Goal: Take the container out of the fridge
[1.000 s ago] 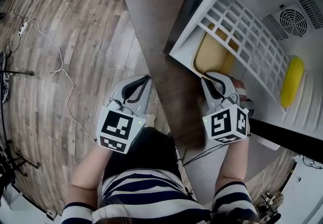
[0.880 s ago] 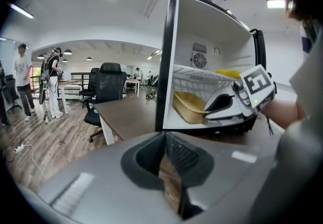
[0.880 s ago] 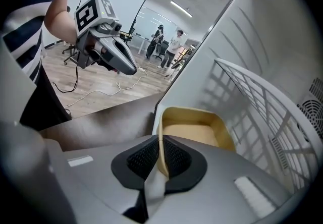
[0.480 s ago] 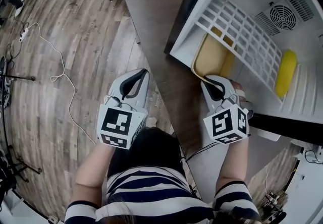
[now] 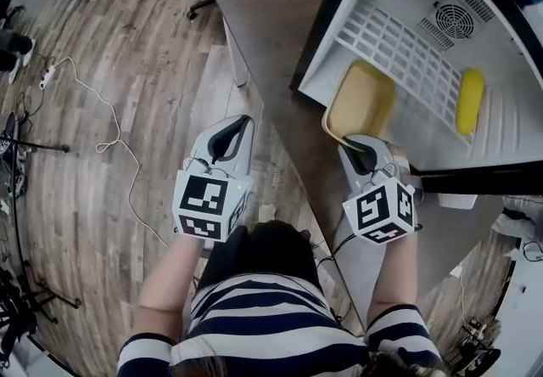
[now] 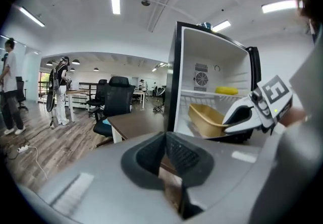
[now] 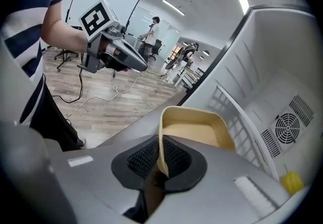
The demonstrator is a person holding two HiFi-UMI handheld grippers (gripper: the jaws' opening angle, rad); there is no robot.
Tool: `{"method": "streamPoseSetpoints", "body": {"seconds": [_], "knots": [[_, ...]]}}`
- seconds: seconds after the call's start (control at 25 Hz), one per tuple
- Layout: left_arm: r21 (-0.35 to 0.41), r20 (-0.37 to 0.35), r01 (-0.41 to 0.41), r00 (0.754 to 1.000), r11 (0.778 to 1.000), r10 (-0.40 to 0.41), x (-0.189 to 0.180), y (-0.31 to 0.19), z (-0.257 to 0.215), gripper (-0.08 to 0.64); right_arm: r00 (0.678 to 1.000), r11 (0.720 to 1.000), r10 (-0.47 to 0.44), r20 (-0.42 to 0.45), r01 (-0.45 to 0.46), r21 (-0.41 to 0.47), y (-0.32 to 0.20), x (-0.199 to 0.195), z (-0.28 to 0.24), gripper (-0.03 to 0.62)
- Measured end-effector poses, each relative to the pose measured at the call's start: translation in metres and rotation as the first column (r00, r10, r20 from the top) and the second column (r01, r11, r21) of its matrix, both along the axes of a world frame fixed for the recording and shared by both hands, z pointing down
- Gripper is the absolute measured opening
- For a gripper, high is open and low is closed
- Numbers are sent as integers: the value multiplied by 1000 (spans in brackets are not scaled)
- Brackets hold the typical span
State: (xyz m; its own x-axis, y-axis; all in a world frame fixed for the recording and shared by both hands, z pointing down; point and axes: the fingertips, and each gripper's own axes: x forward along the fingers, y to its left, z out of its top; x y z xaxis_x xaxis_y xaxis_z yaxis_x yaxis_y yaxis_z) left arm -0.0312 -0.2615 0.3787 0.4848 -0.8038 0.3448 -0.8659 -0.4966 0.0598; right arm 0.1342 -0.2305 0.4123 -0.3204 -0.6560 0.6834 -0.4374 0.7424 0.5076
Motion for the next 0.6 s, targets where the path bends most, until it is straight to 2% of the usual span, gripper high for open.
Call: {"method": "streamPoseSetpoints", "body": {"seconds": [0.6], "knots": [[47,-30,-15,999,999,16,-31,34,-29,0,996,998,64,60,-63,-7,56,-28,-30,20]]}}
